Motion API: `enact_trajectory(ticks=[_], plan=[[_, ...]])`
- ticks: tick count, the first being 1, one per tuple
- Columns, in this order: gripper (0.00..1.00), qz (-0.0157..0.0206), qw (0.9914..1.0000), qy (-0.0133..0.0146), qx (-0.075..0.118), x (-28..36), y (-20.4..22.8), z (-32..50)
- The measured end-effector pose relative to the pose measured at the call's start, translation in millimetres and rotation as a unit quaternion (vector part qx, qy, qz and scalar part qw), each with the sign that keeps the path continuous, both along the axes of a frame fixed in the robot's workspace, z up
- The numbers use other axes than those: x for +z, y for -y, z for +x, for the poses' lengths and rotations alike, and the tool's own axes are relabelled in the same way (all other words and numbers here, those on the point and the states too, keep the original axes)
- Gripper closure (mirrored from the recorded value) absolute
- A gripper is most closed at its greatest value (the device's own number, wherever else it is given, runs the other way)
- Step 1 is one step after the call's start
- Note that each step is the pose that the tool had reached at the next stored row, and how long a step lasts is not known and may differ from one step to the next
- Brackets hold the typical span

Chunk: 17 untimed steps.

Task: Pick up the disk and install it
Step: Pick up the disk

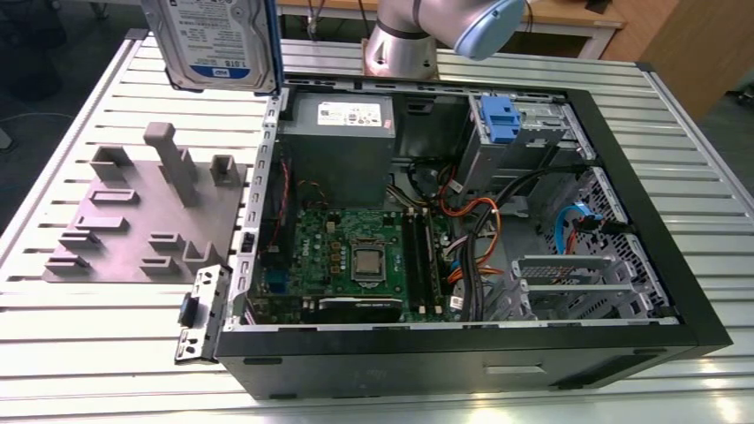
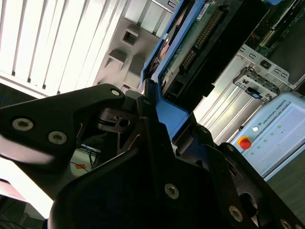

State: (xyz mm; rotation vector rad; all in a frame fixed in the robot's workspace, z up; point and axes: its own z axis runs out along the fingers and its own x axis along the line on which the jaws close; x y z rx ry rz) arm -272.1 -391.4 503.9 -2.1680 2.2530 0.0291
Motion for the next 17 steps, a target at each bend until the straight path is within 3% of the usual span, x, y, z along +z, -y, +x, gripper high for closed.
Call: enact_trajectory(ticks=[13, 17], plan=[[0.63, 0.0, 1.0, 0.0, 0.0, 0.1, 0.4, 0.9], [0.63, 0.0, 1.0, 0.0, 0.0, 0.0, 6.3, 0.8]])
